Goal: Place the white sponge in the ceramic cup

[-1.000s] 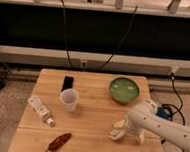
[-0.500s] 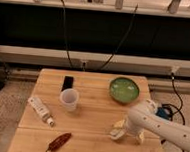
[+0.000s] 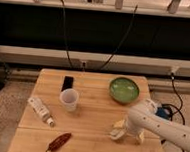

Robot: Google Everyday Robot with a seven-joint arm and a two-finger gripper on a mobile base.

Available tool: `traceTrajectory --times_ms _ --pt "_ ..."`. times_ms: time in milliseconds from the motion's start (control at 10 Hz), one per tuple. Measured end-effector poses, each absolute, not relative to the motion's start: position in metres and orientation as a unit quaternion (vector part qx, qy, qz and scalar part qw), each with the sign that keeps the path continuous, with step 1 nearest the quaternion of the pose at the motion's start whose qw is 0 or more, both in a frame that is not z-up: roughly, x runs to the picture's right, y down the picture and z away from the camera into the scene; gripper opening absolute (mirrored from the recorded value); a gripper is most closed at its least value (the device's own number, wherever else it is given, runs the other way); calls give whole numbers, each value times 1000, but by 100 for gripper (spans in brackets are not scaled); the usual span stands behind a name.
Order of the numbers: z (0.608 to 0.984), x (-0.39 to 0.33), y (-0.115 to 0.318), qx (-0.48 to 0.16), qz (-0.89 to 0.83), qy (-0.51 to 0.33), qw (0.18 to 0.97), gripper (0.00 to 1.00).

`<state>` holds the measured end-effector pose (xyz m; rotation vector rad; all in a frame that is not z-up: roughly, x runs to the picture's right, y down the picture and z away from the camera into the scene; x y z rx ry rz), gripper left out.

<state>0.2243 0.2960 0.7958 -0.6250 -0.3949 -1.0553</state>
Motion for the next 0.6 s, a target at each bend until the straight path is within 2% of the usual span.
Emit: traceTrajectory --times_ms 300,600 --pt "793 225 296 -290 -494 -183 799 80" --pt "759 222 284 -275 -515 -172 794 80"
